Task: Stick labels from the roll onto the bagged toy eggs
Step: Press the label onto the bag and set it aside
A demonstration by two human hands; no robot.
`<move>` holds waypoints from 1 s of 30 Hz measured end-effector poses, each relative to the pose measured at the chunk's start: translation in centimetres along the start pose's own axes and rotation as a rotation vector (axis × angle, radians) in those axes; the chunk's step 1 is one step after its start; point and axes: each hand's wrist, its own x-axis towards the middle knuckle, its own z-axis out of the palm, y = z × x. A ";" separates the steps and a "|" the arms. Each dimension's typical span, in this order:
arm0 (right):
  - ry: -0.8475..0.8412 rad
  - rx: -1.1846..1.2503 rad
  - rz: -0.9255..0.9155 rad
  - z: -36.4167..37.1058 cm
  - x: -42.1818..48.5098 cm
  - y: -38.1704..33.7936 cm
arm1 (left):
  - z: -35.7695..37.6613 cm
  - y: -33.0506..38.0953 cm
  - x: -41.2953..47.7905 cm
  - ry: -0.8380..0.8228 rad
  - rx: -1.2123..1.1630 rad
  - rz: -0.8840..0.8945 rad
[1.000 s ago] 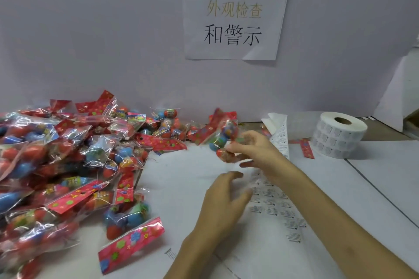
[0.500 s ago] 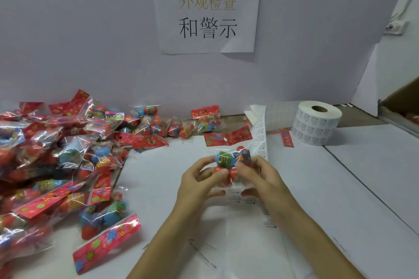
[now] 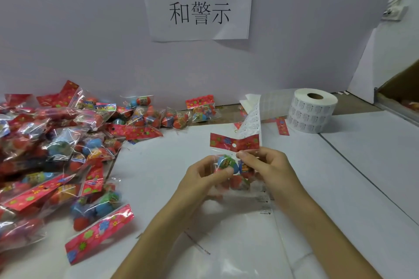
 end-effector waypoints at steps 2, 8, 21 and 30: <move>-0.024 -0.040 -0.005 -0.1 0.0 -0.1 | 0.1 0.0 -0.1 0.043 -0.012 0.020; -0.060 -0.150 -0.059 -0.1 -0.3 -0.3 | 0.0 -0.1 0.1 0.124 -0.019 0.030; 0.343 -0.265 -0.035 -2.8 1.3 0.4 | -3.0 0.3 0.7 0.787 -0.168 0.228; 0.179 -0.607 0.051 -2.4 1.2 0.9 | -3.7 -0.5 1.0 0.910 0.356 0.119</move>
